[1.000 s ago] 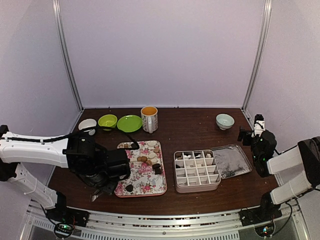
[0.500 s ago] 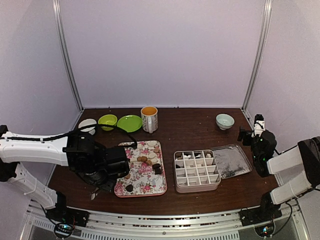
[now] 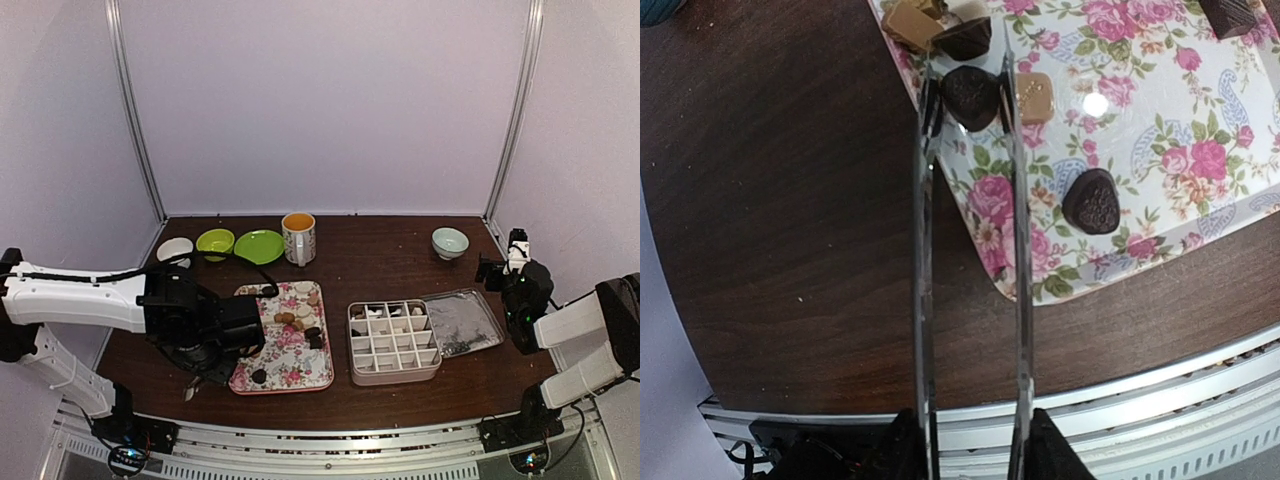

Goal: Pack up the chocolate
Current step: Pick up the fake chocolate from the plate.

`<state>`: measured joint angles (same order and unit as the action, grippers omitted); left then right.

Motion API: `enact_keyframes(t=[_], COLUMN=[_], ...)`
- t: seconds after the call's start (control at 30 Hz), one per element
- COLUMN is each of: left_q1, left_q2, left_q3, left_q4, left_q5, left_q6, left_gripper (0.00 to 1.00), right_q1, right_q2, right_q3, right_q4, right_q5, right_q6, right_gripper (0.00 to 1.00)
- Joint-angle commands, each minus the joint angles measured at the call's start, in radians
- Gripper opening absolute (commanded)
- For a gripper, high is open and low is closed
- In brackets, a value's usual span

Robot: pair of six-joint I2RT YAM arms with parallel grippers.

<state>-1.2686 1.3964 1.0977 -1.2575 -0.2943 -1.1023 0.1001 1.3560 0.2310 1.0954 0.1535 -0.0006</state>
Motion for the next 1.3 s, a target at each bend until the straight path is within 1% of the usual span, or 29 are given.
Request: enact_keyframes(t=[0.0, 0.2, 0.5, 0.6, 0.7, 0.87, 1.03, 1.2, 1.27], left_q1=[0.008, 0.009, 0.012, 0.014, 0.015, 0.015, 0.014, 0.013, 0.009], left_q2=[0.018, 0.029, 0.091, 0.095, 0.086, 0.073, 0.022, -0.024, -0.037], left_q3=[-0.008, -0.018, 0.017, 0.024, 0.037, 0.076, 0.106, 0.122, 0.13], left_q4=[0.036, 0.034, 0.025, 0.024, 0.015, -0.026, -0.027, -0.01, 0.024], left_q5=[0.015, 0.023, 0.022, 0.024, 0.014, -0.018, -0.044, -0.071, -0.075], left_q6=[0.017, 0.017, 0.048, 0.056, 0.057, 0.055, 0.043, 0.037, 0.058], left_gripper=[0.35, 0.35, 0.35, 0.31, 0.28, 0.26, 0.26, 0.26, 0.25], right_q1=[-0.005, -0.005, -0.005, -0.005, -0.004, -0.005, -0.005, -0.005, -0.006], right_q2=[0.002, 0.002, 0.002, 0.002, 0.002, 0.002, 0.002, 0.002, 0.002], right_q3=[0.013, 0.014, 0.014, 0.014, 0.014, 0.014, 0.013, 0.013, 0.014], right_q4=[0.0, 0.0, 0.0, 0.0, 0.0, 0.001, 0.0, 0.0, 0.0], right_q5=[0.003, 0.003, 0.003, 0.003, 0.003, 0.003, 0.003, 0.002, 0.002], right_q6=[0.0, 0.001, 0.001, 0.001, 0.001, 0.001, 0.001, 0.0, 0.001], right_gripper=[1.0, 1.0, 1.0, 1.0, 1.0, 1.0, 1.0, 1.0, 1.0])
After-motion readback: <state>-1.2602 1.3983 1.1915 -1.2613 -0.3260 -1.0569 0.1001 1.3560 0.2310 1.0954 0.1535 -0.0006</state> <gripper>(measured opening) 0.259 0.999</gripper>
